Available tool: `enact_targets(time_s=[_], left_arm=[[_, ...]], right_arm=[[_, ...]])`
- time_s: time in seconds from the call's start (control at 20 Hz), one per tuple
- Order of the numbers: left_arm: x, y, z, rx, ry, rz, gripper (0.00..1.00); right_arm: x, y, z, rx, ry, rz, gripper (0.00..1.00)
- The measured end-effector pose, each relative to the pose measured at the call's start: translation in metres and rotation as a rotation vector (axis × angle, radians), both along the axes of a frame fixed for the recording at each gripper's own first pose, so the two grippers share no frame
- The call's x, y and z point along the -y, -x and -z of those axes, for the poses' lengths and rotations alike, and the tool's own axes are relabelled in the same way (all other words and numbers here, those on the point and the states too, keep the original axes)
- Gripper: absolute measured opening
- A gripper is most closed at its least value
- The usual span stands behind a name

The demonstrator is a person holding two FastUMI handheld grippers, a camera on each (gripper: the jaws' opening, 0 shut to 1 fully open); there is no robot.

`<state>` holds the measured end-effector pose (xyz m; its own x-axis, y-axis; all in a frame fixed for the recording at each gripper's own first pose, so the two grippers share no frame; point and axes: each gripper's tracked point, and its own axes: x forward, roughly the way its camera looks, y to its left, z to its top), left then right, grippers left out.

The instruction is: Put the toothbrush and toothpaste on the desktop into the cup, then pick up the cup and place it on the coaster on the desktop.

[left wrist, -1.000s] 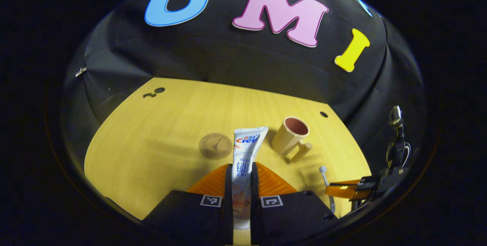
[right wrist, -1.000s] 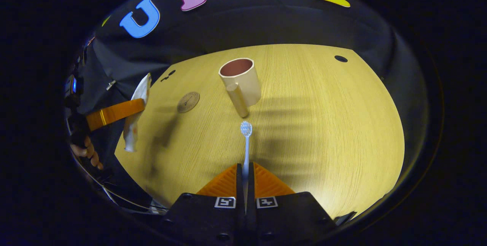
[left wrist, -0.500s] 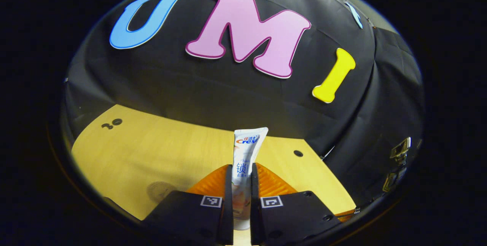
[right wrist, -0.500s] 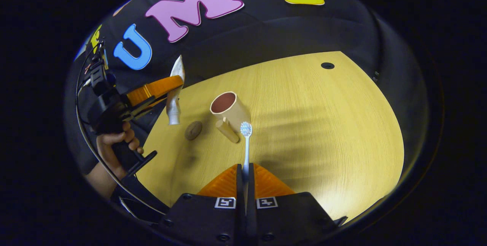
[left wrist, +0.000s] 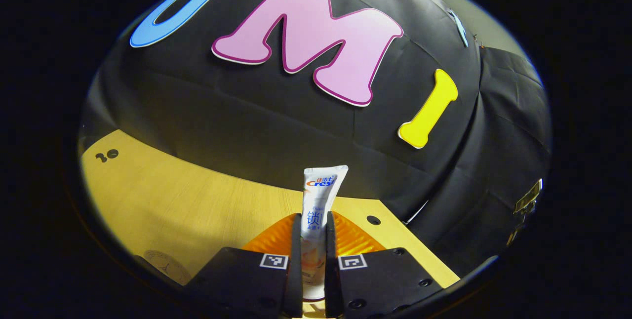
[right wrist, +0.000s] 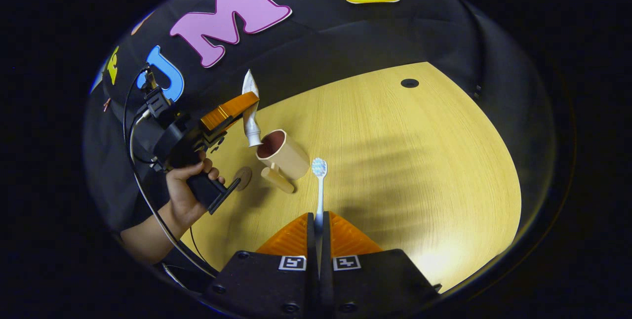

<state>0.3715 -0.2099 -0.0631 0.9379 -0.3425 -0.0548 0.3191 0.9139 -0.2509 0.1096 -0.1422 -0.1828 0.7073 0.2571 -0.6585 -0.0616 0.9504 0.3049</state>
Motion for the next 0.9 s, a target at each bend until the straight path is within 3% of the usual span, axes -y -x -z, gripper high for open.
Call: enact_targets(time_s=[0.15,0.3,0.5,0.6,0.7,0.85,0.9], left_arm=[[0.004,-0.013,0.011,0.007,0.000,0.010,0.23],[0.003,-0.014,0.026,0.022,-0.061,0.022,0.23],[0.004,0.000,0.032,0.064,-0.111,0.051,0.30],[0.006,0.011,0.027,0.069,-0.125,0.068,0.39],[0.001,0.022,0.025,0.069,-0.145,0.059,0.77],[-0.019,0.053,0.018,0.066,-0.174,0.012,0.97],[-0.026,0.067,0.017,0.062,-0.181,-0.005,0.98]], right_arm=[[0.000,0.000,0.003,-0.007,0.010,-0.007,0.05],[-0.004,-0.003,0.006,-0.008,-0.003,-0.013,0.05],[-0.013,-0.013,0.005,0.019,0.003,-0.035,0.05],[-0.017,-0.014,0.002,0.031,-0.002,-0.039,0.05],[-0.022,-0.018,-0.005,0.060,-0.012,-0.042,0.05],[-0.030,-0.032,-0.022,0.125,-0.038,-0.045,0.05],[-0.034,-0.038,-0.029,0.146,-0.044,-0.050,0.05]])
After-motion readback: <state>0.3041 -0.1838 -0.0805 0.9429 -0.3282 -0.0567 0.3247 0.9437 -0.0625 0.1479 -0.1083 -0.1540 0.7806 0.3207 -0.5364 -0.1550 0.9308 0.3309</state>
